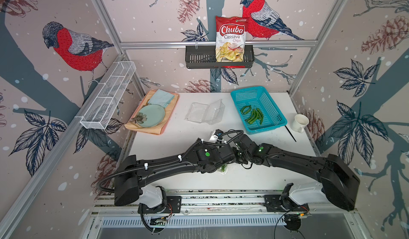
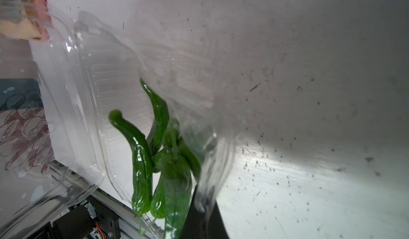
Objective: Take small green peppers out of containers
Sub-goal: Open the packing box at the center of the board, then pick up the green pepper from the packing box.
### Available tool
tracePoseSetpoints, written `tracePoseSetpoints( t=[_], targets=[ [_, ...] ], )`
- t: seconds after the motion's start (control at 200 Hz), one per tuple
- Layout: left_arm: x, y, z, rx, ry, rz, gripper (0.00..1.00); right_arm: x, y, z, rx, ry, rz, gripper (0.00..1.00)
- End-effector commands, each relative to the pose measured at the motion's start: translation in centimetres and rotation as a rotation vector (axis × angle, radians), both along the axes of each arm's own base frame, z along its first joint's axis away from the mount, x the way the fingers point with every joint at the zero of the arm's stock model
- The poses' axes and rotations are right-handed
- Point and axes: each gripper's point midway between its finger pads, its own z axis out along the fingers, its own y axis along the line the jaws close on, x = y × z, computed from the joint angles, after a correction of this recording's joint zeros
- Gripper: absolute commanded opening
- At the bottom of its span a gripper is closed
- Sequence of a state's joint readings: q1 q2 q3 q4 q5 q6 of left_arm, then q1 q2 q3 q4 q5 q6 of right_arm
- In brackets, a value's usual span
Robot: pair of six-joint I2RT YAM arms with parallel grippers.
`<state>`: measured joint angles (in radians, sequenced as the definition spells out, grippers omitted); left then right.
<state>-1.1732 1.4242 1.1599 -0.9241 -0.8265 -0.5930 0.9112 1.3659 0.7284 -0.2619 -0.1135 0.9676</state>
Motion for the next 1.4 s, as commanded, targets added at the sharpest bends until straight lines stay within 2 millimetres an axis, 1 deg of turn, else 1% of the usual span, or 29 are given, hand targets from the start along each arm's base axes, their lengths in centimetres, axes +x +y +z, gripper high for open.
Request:
tracePoseSetpoints(
  t=[0.0, 0.115, 0.145, 0.175, 0.22, 0.325, 0.385, 0.435, 0.445, 0.455, 0.51, 0.585, 0.68, 0.74, 0.851, 0.916, 0.976, 1.036, 1.146, 1.241, 1.396],
  targets=[
    [0.5, 1.6, 1.2, -0.082, 0.003, 0.071, 0.90, 1.0, 0.3, 0.6, 0.023, -0.050, -0.009, 0.00],
    [1.3, 2.8, 2.3, -0.145, -0.016, 0.104, 0.91, 1.6, 0.6, 1.2, 0.034, -0.069, -0.006, 0.00],
    [1.5, 3.2, 2.2, -0.153, -0.005, 0.116, 0.91, 1.7, 0.7, 1.3, 0.032, -0.073, -0.004, 0.00],
    [1.6, 3.6, 1.9, -0.164, 0.011, 0.128, 0.91, 1.8, 0.7, 1.4, 0.031, -0.076, -0.001, 0.02],
    [1.8, 4.2, 1.3, -0.183, 0.038, 0.150, 0.91, 2.0, 0.8, 1.4, 0.029, -0.079, 0.004, 0.07],
    [1.9, 5.5, -0.4, -0.255, 0.092, 0.187, 0.91, 2.4, 0.6, 1.1, 0.014, -0.077, 0.012, 0.24],
    [1.8, 6.2, -0.8, -0.302, 0.104, 0.208, 0.91, 2.7, 0.5, 0.8, 0.002, -0.075, 0.021, 0.33],
    [2.1, 6.2, -0.1, -0.343, 0.088, 0.207, 0.91, 3.1, 0.2, 0.7, -0.010, -0.076, 0.023, 0.39],
    [1.9, 6.4, -0.6, -0.336, 0.096, 0.208, 0.91, 3.2, 0.2, 0.6, -0.013, -0.076, 0.023, 0.40],
    [1.9, 6.4, -0.7, -0.338, 0.096, 0.207, 0.91, 3.3, 0.2, 0.6, -0.016, -0.077, 0.025, 0.41],
    [2.0, 6.2, -0.2, -0.358, 0.089, 0.199, 0.91, 3.8, 0.0, 0.7, -0.025, -0.084, 0.029, 0.48],
    [2.0, 5.4, 0.3, -0.394, 0.097, 0.167, 0.91, 4.6, -0.1, 1.0, -0.033, -0.096, 0.040, 0.56],
    [1.9, 4.2, 0.6, -0.437, 0.113, 0.115, 0.91, 5.5, -0.8, 1.2, -0.083, -0.093, 0.046, 0.62],
    [1.8, 3.9, 0.7, -0.452, 0.121, 0.102, 0.91, 5.9, -1.2, 1.9, -0.123, -0.099, 0.043, 0.65],
    [1.7, 3.9, 1.2, -0.477, 0.110, 0.102, 0.91, 6.2, -1.2, 4.4, -0.124, -0.107, 0.005, 0.69],
    [1.6, 4.2, 1.1, -0.487, 0.102, 0.116, 0.91, 5.7, -0.4, 6.0, -0.076, -0.107, -0.017, 0.70],
    [1.5, 4.3, 1.0, -0.502, 0.099, 0.125, 0.91, 4.9, 0.7, 6.7, -0.024, -0.082, -0.023, 0.71],
    [1.4, 4.3, 0.9, -0.514, 0.101, 0.132, 0.91, 3.8, 2.2, 6.3, 0.019, -0.032, -0.005, 0.72],
    [1.4, 4.5, 1.0, -0.528, 0.092, 0.143, 0.91, 2.0, 3.9, 3.8, 0.024, 0.054, 0.021, 0.73],
    [1.4, 4.7, 1.3, -0.532, 0.078, 0.145, 0.90, 1.1, 4.6, 1.8, 0.005, 0.113, 0.028, 0.71],
    [1.3, 5.1, 1.3, -0.516, 0.072, 0.143, 0.91, 0.7, 5.2, -0.2, -0.014, 0.154, 0.029, 0.66]
  ],
)
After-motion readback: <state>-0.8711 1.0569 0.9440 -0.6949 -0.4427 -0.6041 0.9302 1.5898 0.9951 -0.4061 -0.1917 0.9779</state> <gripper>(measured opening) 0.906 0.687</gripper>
